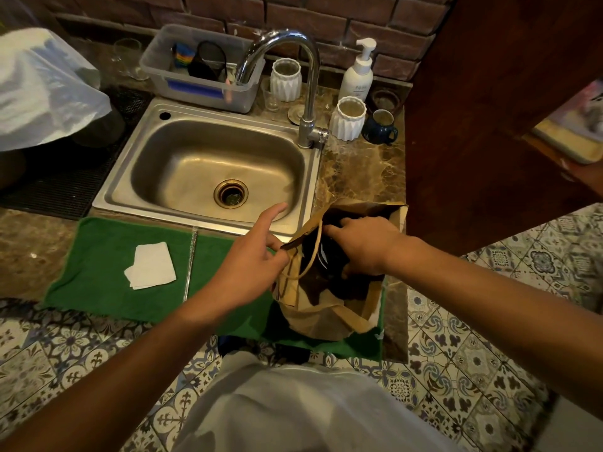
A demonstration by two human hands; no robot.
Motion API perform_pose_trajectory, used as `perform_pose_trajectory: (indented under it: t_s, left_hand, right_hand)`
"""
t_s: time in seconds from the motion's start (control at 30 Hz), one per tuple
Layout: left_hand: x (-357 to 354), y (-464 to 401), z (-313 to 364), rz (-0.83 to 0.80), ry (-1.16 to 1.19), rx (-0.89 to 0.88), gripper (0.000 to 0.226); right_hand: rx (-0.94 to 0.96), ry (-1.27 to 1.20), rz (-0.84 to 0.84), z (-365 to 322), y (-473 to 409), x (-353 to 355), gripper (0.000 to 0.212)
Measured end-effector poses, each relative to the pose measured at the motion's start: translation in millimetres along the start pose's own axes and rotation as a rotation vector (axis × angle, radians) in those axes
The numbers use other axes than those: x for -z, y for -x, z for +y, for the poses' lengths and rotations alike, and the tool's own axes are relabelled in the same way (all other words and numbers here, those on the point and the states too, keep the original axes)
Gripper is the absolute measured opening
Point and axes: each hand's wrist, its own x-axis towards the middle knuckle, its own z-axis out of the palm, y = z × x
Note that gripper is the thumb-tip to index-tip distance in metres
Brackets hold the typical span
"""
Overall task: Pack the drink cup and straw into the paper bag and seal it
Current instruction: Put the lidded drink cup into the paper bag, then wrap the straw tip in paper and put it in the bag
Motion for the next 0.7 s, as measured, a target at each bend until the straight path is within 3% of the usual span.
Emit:
perform_pose_trajectory:
  t_s: [0.23, 0.53, 0.7]
  left_hand:
    - [-4.6, -0.3, -3.5, 0.003, 0.035, 0.036, 0.077]
    - [-15.9, -0.1, -3.0, 0.004, 0.096, 0.028, 0.066]
    - [-18.2, 9.0, -2.2, 0.001, 0.206, 0.045, 0.063]
  right_hand:
    - [0.019, -0.068, 0.124, 0.2, 33.1, 7.9, 0.097]
    - [-0.006, -0.37, 0.41, 3.8, 84.7, 55.6, 0.044]
    - [-0.023, -0.552, 0.621, -8.9, 93.8, 83.3, 0.035]
